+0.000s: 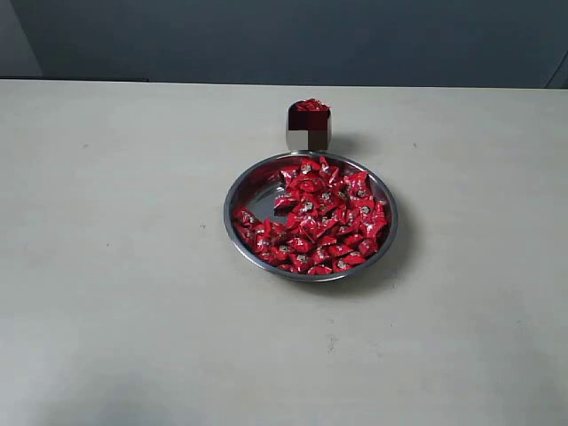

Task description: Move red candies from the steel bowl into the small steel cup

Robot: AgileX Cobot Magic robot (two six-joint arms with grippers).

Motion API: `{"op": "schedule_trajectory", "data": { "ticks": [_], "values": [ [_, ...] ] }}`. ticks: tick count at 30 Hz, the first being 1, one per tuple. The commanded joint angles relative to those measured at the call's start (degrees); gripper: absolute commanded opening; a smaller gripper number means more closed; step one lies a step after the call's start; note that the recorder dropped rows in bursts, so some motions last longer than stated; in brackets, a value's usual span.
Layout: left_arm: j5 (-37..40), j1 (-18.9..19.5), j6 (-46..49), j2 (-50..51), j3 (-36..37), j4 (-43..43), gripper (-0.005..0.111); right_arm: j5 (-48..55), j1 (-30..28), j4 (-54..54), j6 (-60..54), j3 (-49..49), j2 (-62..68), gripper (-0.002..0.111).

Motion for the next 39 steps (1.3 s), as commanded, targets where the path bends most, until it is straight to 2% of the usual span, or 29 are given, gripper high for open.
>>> {"op": "schedule_trajectory", "data": {
  "ticks": [1, 39],
  "values": [
    [-0.3, -0.5, -0.1, -0.3, -0.5, 0.1, 0.0, -0.4, -0.2, -0.1, 0.0, 0.3, -0.2, 0.0],
    [-0.3, -0.5, -0.1, -0.3, -0.5, 0.1, 0.0, -0.4, -0.2, 3.3, 0.0, 0.3, -0.2, 0.0]
  ]
}}
